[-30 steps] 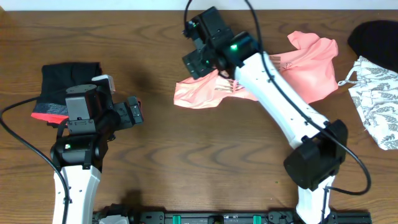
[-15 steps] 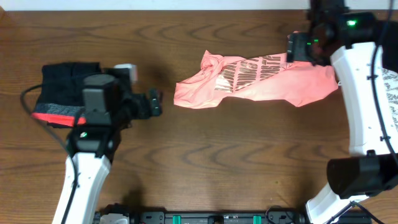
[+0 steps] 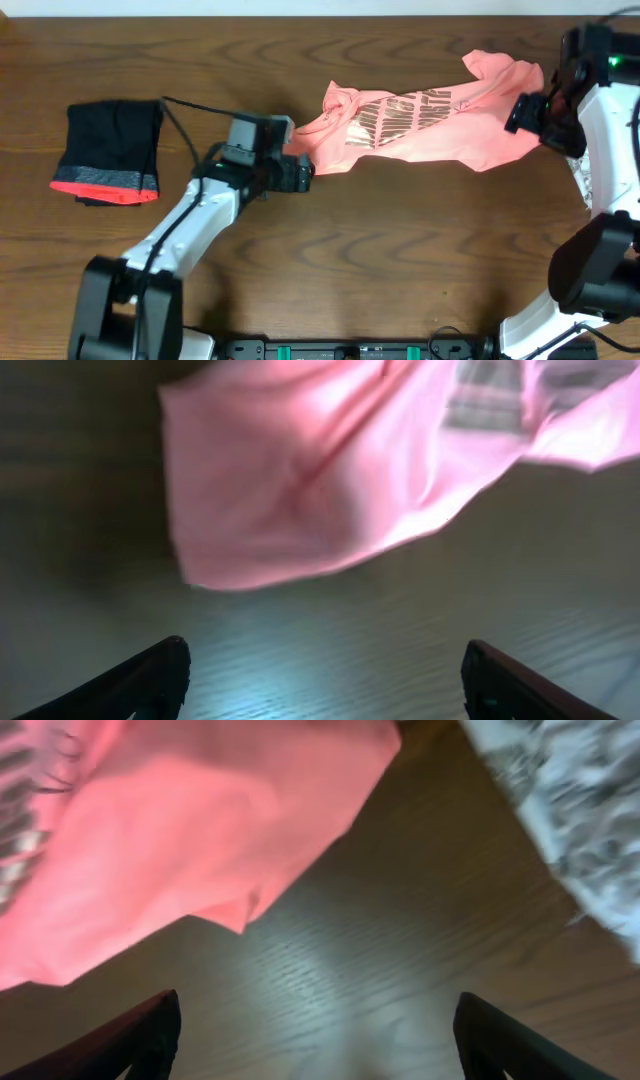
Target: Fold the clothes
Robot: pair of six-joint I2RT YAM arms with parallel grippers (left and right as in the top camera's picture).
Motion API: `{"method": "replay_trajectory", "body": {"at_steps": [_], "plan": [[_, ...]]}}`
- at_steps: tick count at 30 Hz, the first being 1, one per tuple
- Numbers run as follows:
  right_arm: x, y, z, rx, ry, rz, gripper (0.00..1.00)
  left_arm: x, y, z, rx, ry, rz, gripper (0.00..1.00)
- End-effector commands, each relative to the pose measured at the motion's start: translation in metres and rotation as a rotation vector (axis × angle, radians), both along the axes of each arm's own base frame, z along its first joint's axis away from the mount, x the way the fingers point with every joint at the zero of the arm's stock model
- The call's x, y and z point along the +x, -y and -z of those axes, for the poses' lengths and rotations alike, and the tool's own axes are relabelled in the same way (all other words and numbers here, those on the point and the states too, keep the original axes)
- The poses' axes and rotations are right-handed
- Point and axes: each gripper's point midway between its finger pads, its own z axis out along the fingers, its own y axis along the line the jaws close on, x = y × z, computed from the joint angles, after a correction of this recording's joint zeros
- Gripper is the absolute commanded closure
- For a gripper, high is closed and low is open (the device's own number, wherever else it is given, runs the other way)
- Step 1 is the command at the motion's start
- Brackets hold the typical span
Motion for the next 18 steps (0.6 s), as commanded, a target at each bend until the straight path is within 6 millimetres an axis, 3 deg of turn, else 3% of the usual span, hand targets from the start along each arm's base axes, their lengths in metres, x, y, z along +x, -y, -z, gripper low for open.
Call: {"method": "replay_trajectory", "body": {"at_steps": [1,6,7,15,18], "plan": [[-0.008,-0.006,0.029,0.076,-0.023,-0.033,0.15,0.003,0.003,0.01,0.005,-0.028,0.008,0.12],[-0.001,-0.012,0.059,0.136,0.035,-0.102,0.14,0.007,-0.011,0.027,0.09,-0.038,-0.035,0.12],[0.001,-0.014,0.062,0.153,0.047,-0.113,0.14,0.009,-0.015,0.029,0.111,-0.032,-0.047,0.08],[-0.002,-0.006,0.069,0.186,0.062,-0.099,0.15,0.028,-0.012,0.023,0.112,0.054,-0.06,0.04],[-0.007,-0.001,0.07,0.196,0.051,-0.071,0.18,0.038,-0.006,0.015,0.092,0.11,-0.055,0.1]]}}
